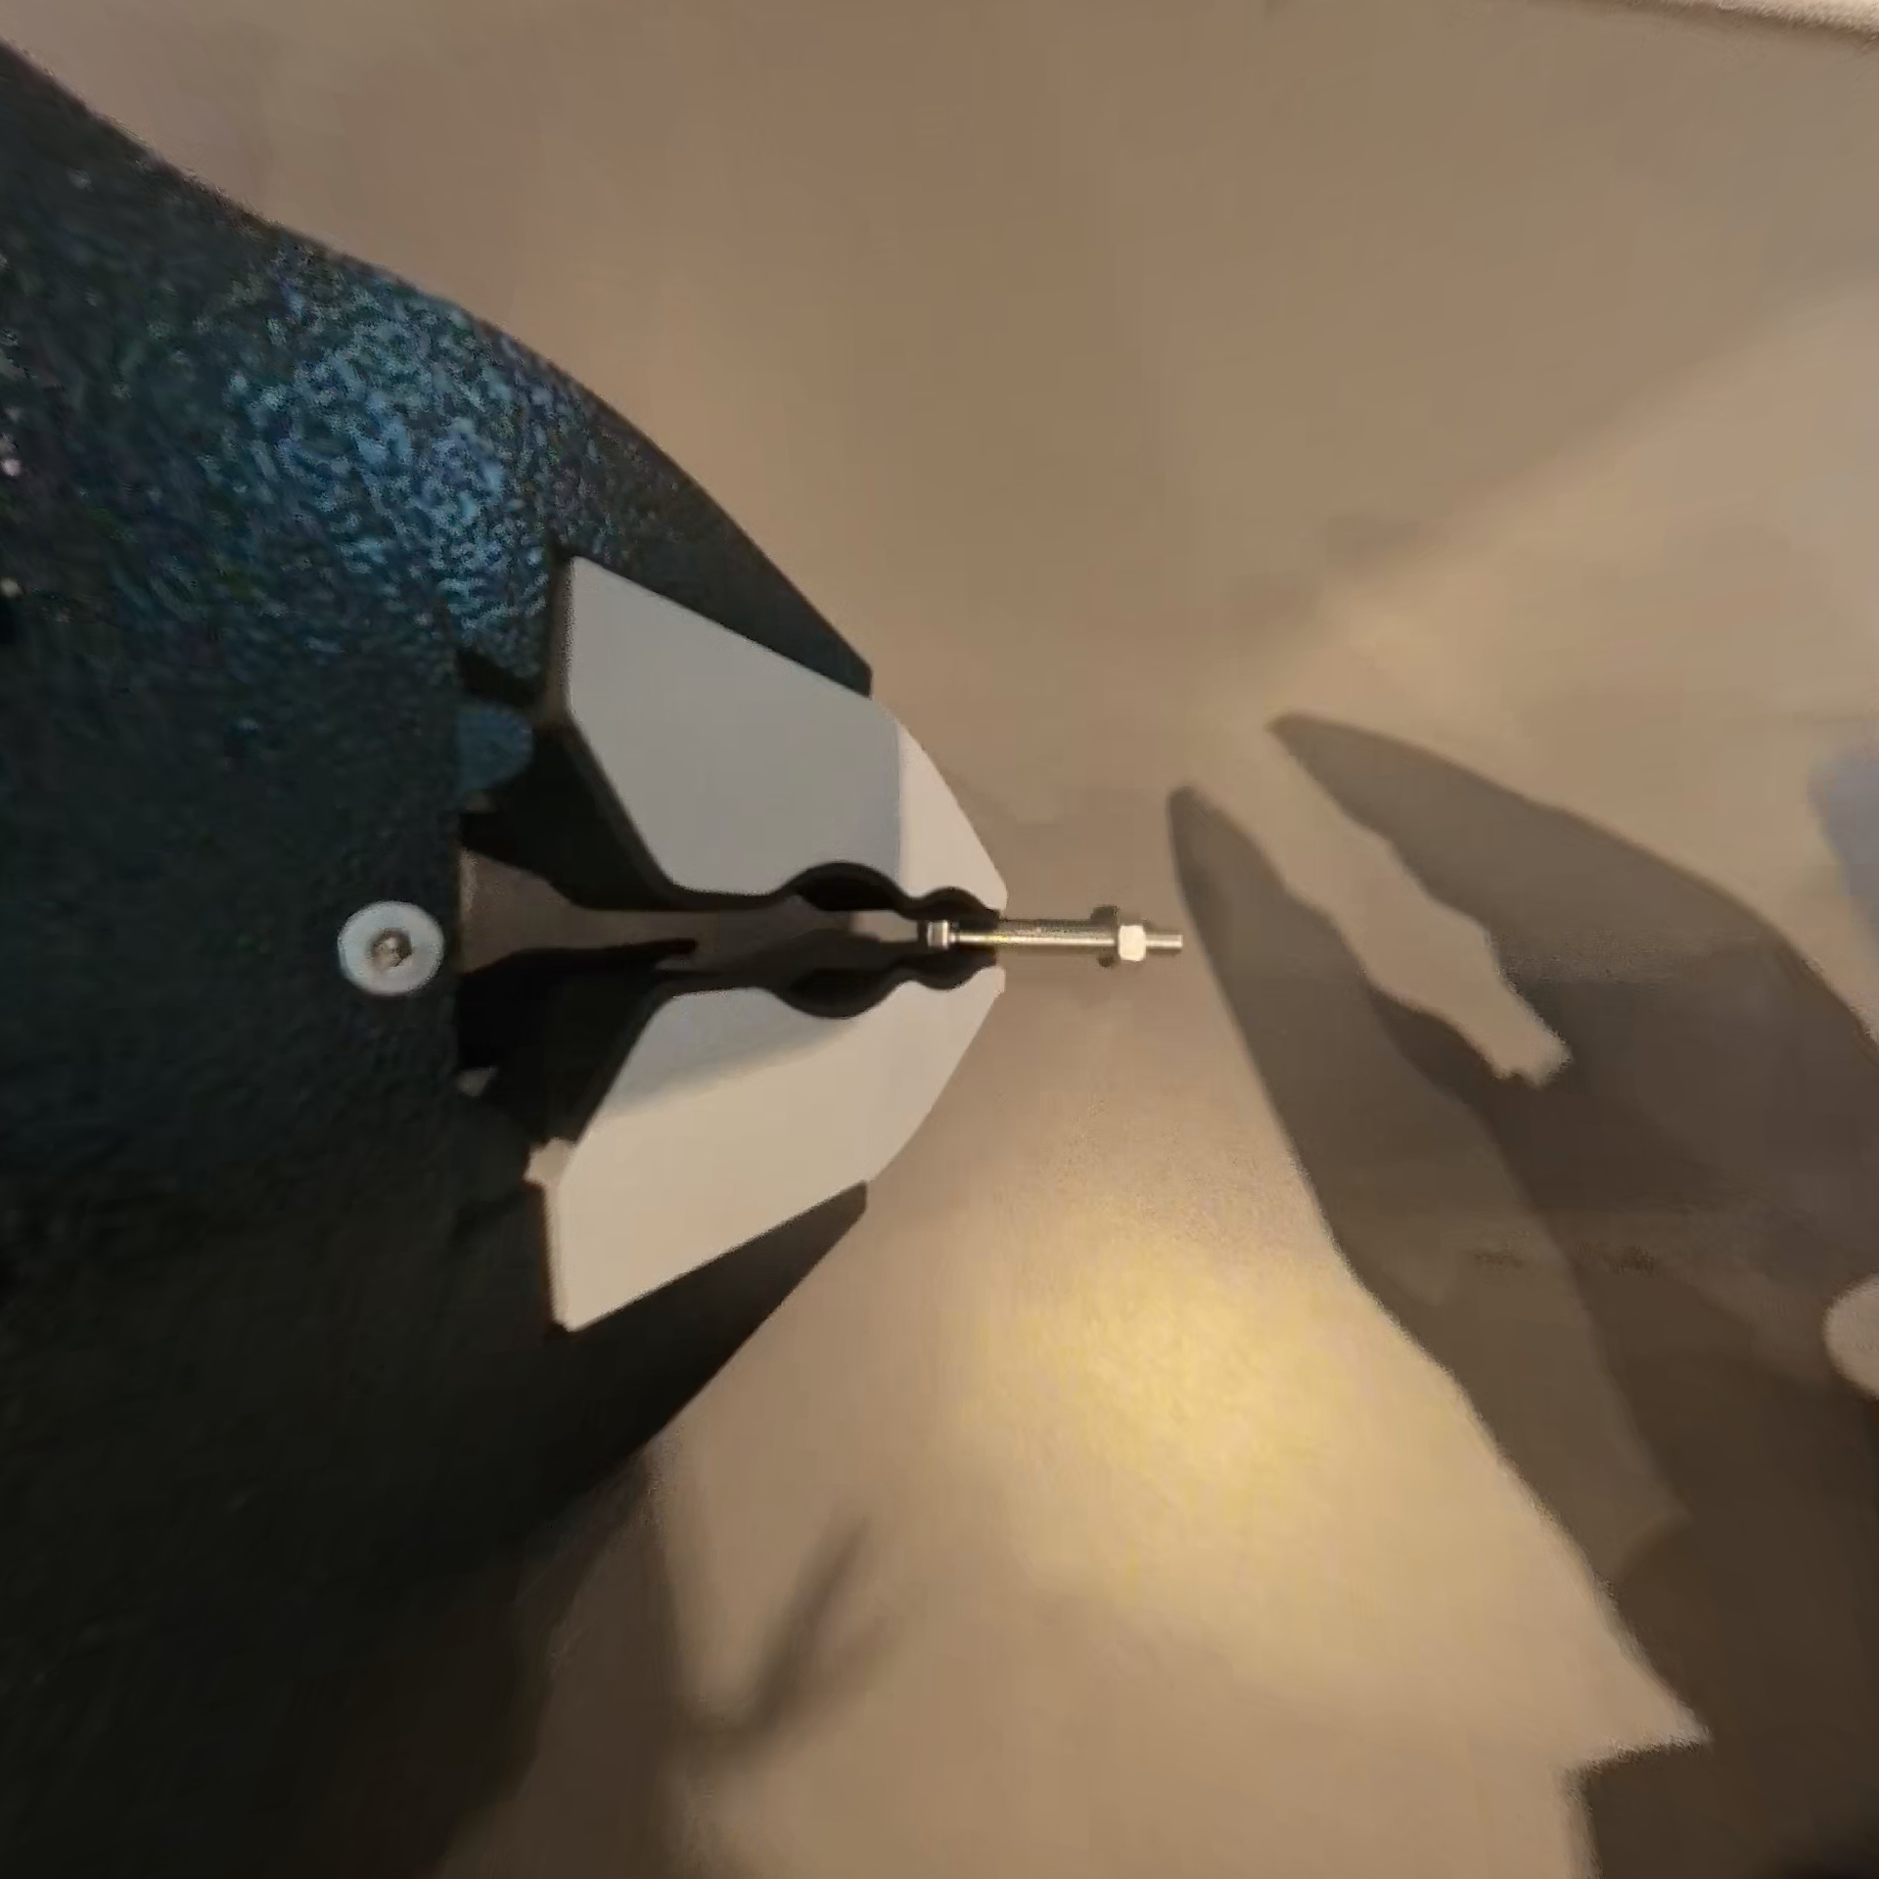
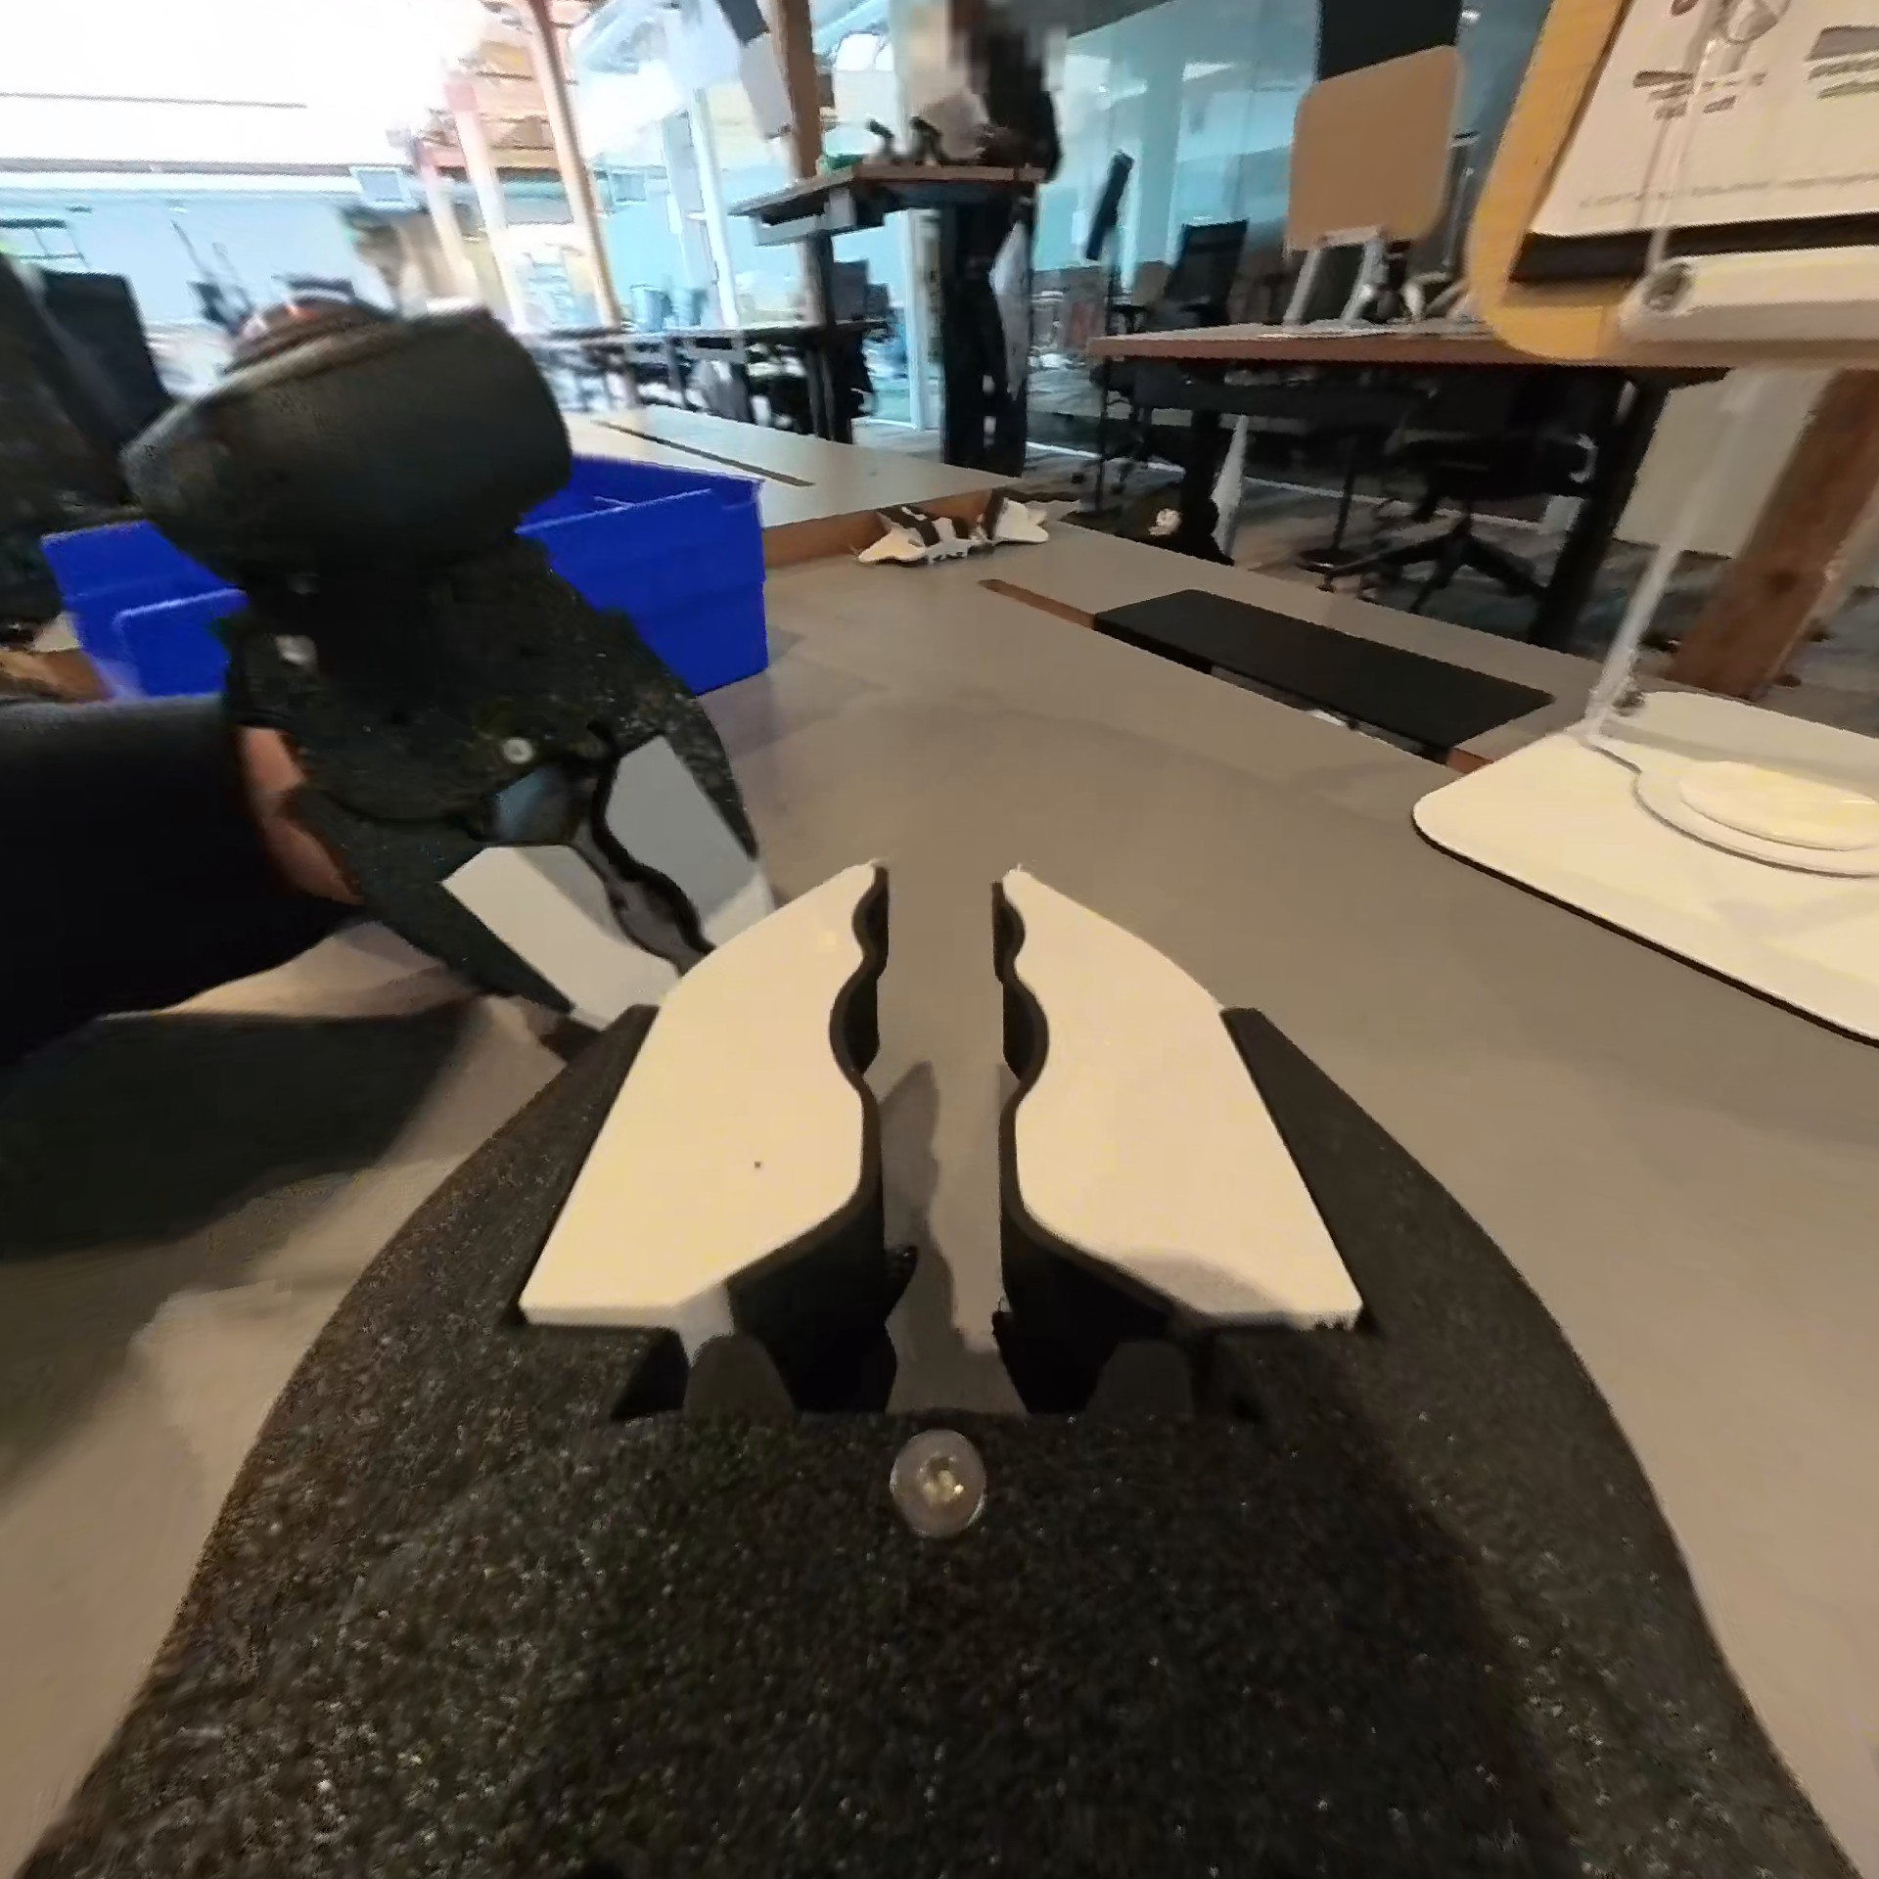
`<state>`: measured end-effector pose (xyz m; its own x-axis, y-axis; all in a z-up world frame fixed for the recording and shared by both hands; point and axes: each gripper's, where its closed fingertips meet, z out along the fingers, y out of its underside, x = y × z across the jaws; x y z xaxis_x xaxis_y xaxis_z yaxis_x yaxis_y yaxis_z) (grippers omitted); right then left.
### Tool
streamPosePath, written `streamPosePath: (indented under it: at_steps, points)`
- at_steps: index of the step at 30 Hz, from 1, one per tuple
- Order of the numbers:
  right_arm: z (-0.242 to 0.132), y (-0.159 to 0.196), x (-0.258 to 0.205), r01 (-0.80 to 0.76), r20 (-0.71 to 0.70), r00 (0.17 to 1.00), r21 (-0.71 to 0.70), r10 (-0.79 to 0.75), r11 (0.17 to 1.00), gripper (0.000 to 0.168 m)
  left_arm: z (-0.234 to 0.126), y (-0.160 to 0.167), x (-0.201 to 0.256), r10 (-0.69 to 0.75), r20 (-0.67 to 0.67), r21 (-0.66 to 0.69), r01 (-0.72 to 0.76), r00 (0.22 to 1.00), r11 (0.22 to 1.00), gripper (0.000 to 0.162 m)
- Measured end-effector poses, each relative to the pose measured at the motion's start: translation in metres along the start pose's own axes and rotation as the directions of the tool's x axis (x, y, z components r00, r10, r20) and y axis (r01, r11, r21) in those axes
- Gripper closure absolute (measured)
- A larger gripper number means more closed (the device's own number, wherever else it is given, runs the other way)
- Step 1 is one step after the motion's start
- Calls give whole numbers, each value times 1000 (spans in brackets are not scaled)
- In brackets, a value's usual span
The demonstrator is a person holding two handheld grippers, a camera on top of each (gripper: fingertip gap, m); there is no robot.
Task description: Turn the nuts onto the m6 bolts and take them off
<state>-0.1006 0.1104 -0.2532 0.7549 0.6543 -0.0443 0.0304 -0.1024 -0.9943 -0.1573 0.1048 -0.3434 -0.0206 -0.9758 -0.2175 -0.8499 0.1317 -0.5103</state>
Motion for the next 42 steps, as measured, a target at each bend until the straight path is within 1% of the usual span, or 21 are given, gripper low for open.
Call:
streamPosePath:
  at_steps: [2,4,7,10,13,15,17,24,27,28,29,31,32,34,35,36,37,38,39,40,42]
  points:
    - [0,3,-10,6,90,996,4,-6,1000,148,4,-6,-4,108,30,50,-109,994,993,157]
    - [4,9,-18,12,165,986,-30,-7,999,147,7,-13,-2,153,-1,107,-152,988,982,157]
    - [5,17,-31,78,279,959,-72,-55,994,148,9,-16,-4,129,-43,207,-118,991,971,157]
    - [5,32,-41,116,399,916,-168,-40,979,144,5,-12,-2,126,-84,258,-100,988,961,157]
    - [8,46,-48,170,458,888,-246,-40,954,138,4,-12,2,87,-141,292,-43,986,955,157]
    - [11,54,-48,207,464,884,-291,-51,934,132,4,-13,4,95,-147,305,-46,985,951,157]
    - [13,58,-45,243,448,890,-311,-84,919,130,5,-15,6,88,-161,323,-32,983,946,157]
    - [13,72,-44,287,468,880,-399,-75,871,130,6,-16,7,81,-157,303,-30,984,953,157]
    - [11,80,-48,330,492,866,-427,-91,842,135,7,-16,7,76,-155,279,-30,985,960,157]
    - [7,81,-52,343,523,848,-419,-85,841,147,7,-16,7,72,-156,276,-26,985,961,157]
    - [4,80,-53,342,530,844,-415,-81,844,149,7,-16,7,70,-158,274,-24,985,961,157]
    - [6,72,-48,305,492,866,-383,-87,872,143,7,-16,7,68,-158,270,-23,985,963,157]
    - [8,68,-43,283,466,881,-372,-86,884,137,7,-16,7,69,-157,269,-24,985,963,157]
    - [11,68,-38,253,438,897,-393,-62,884,127,7,-16,7,66,-157,268,-22,985,963,157]
    - [11,71,-38,255,440,896,-411,-54,875,126,7,-16,7,64,-159,269,-20,985,963,157]
    - [11,75,-40,269,449,892,-427,-56,863,126,7,-16,7,63,-160,270,-17,985,963,157]
    - [9,80,-43,297,471,880,-444,-61,845,132,7,-16,7,61,-164,272,-15,985,962,157]
    - [7,82,-44,311,478,875,-446,-71,839,131,7,-17,8,63,-168,274,-15,984,961,157]
    - [2,79,-45,306,497,865,-427,-61,851,137,7,-17,8,64,-167,276,-16,984,961,157]
    - [-3,75,-49,292,531,847,-405,-37,867,149,7,-17,8,61,-167,276,-12,984,961,157]
    - [0,69,-41,252,486,873,-384,-37,888,139,7,-17,8,56,-179,287,-2,982,958,157]
